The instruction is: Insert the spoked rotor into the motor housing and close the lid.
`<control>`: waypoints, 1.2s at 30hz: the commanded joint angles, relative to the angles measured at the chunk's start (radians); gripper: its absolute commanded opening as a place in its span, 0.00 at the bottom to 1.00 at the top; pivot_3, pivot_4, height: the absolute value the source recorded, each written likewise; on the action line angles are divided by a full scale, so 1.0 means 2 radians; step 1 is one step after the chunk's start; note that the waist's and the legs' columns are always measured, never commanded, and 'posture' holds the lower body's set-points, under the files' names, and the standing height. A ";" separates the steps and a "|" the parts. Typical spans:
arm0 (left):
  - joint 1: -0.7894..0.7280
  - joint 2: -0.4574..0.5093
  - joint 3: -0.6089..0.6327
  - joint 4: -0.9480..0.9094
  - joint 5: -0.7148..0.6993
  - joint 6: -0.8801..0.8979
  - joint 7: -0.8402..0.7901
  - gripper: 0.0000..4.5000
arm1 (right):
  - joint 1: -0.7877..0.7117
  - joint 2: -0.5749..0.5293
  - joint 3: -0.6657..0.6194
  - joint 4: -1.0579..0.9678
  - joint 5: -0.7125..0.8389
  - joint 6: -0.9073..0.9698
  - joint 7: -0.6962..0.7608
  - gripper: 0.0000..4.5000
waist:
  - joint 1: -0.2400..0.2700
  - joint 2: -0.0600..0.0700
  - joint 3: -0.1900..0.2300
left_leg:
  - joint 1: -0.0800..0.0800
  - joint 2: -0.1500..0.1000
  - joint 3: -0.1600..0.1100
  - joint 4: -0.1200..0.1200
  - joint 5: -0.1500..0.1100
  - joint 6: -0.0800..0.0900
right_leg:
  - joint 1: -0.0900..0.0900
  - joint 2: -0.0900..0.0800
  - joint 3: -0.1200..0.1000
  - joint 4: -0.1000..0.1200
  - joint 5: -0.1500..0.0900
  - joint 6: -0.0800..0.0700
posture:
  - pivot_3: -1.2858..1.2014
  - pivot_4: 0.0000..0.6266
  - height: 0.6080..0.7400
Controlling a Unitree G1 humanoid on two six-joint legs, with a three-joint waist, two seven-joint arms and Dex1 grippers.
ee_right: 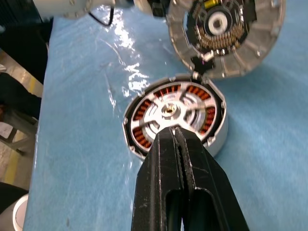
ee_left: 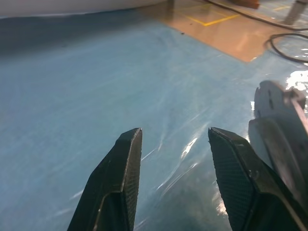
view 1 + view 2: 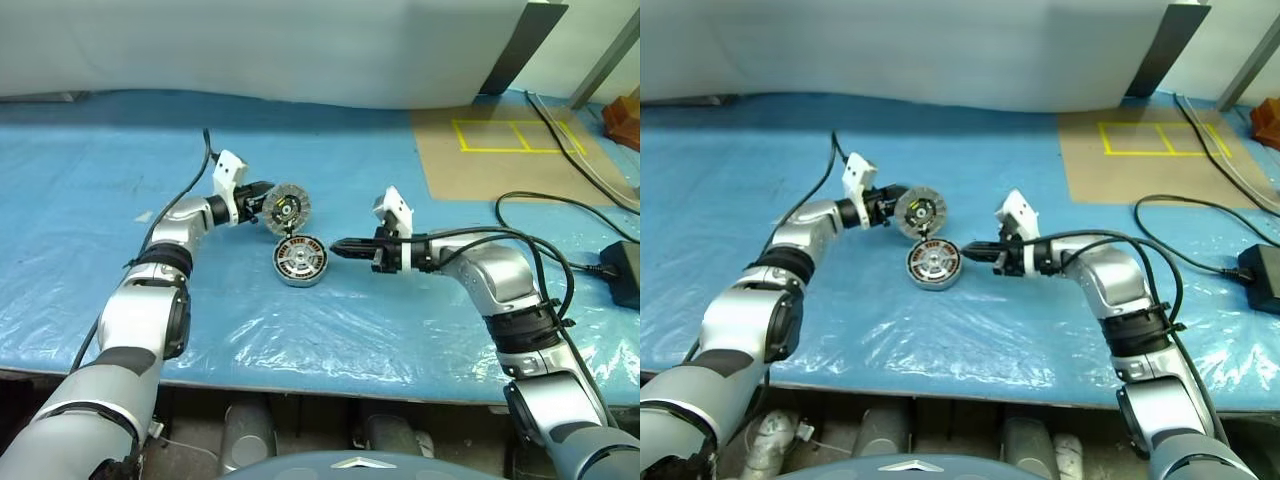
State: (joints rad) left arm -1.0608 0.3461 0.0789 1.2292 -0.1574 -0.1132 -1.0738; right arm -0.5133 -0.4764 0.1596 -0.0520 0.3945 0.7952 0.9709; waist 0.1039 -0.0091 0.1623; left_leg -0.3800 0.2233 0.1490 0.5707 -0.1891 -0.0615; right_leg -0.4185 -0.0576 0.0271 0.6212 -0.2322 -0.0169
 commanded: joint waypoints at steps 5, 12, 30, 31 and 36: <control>0.008 -0.010 -0.050 -0.036 0.038 -0.054 -0.142 0.51 | 0.018 -0.012 -0.015 -0.042 0.006 0.004 -0.031 0.00 | 0.001 0.000 0.000 | 0.000 0.000 0.000 0.000 0.000 0.000 | 0.000 0.000 0.000 0.000 0.000 0.000 | 0.52 0.24 1.00; 0.058 -0.014 -0.096 -0.110 0.049 -0.088 -0.218 0.51 | 0.019 -0.007 -0.004 -0.036 0.004 -0.003 -0.041 0.00 | 0.000 0.000 0.000 | 0.000 0.000 0.000 0.000 0.000 0.000 | 0.000 0.000 0.000 0.000 0.000 0.000 | 0.52 0.24 1.00; 0.204 0.044 -0.009 -0.598 -0.139 0.166 -0.097 0.51 | -0.021 0.025 -0.001 -0.026 0.028 -0.042 -0.011 0.00 | -0.006 0.000 0.001 | -0.001 0.000 0.000 -0.001 0.000 0.000 | -0.001 0.000 0.000 0.000 0.000 0.000 | 0.52 0.24 1.00; 0.221 0.051 -0.001 -0.636 -0.154 0.193 -0.076 0.51 | -0.028 0.025 0.002 -0.024 0.031 -0.034 -0.007 0.00 | -0.006 0.001 0.001 | -0.001 0.000 0.000 -0.001 0.000 0.000 | -0.001 0.000 0.000 0.000 0.000 0.000 | 0.52 0.24 1.00; 0.339 0.076 0.043 -0.758 -0.172 0.263 0.028 0.51 | -0.068 0.041 0.017 0.015 0.009 -0.065 -0.002 0.00 | -0.017 0.001 0.001 | 0.000 0.000 0.000 -0.001 0.000 0.000 | -0.001 0.000 0.000 0.000 0.000 0.000 | 0.52 0.24 1.00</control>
State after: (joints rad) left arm -0.4147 0.4852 0.1280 -0.2200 -0.4883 0.3880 -1.0763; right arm -0.6275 -0.4005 0.1923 -0.0287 0.4208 0.7105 0.9578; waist 0.0708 -0.0069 0.1648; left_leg -0.3809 0.2238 0.1500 0.5678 -0.1892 -0.0615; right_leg -0.4213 -0.0576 0.0270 0.6201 -0.2328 -0.0176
